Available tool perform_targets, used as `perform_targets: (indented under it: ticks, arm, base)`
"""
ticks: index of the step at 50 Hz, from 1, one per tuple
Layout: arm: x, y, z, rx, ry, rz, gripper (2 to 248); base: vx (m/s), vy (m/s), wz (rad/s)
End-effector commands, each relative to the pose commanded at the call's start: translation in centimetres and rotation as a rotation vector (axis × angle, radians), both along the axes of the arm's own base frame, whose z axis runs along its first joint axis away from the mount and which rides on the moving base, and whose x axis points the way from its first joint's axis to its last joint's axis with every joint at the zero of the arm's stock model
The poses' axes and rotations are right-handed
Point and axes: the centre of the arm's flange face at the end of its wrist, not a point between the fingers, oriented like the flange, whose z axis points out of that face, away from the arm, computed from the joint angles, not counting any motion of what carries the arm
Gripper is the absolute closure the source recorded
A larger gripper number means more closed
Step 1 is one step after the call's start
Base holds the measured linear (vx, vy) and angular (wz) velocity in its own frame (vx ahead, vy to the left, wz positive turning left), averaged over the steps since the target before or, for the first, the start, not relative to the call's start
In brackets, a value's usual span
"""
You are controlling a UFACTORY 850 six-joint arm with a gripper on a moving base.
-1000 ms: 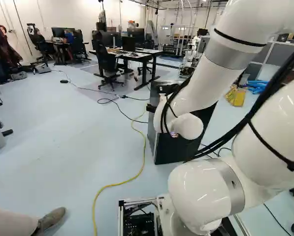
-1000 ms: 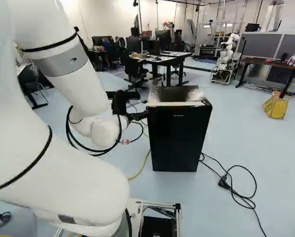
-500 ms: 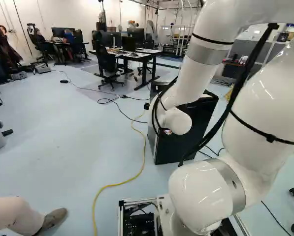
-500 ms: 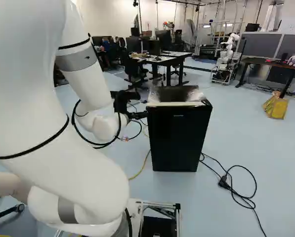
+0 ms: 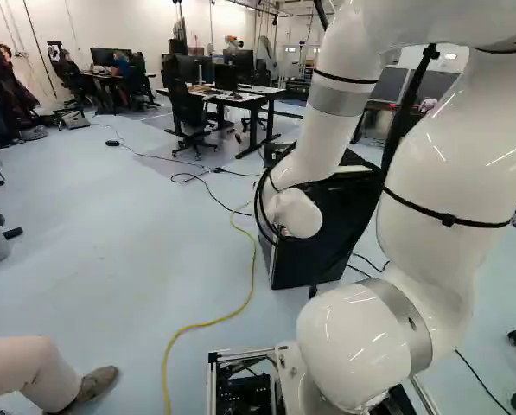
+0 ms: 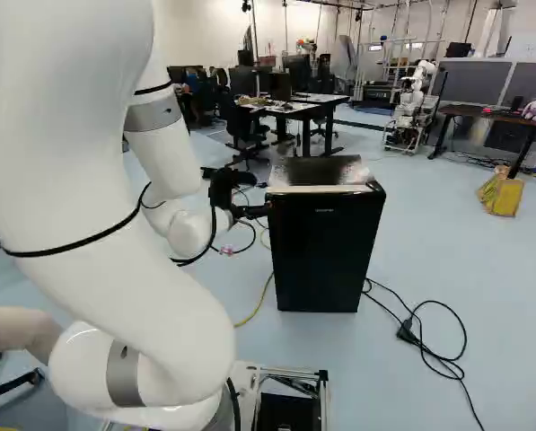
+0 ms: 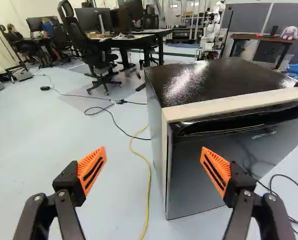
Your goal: Grab a drink from the fridge
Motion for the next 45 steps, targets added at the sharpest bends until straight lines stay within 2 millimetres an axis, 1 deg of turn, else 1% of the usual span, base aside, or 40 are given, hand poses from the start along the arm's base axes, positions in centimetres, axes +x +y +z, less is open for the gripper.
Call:
perform_targets:
  ticks: [26,45]
  arm:
    - [0.5,0.0,-1.8,-0.015,-0.025,-0.139,3]
    - [0.9,0.4,-3.4,-0.039,-0.028,-0.205,3]
  base:
    - [0.000,0.000,0.000]
    - [0.000,0.000,0.000]
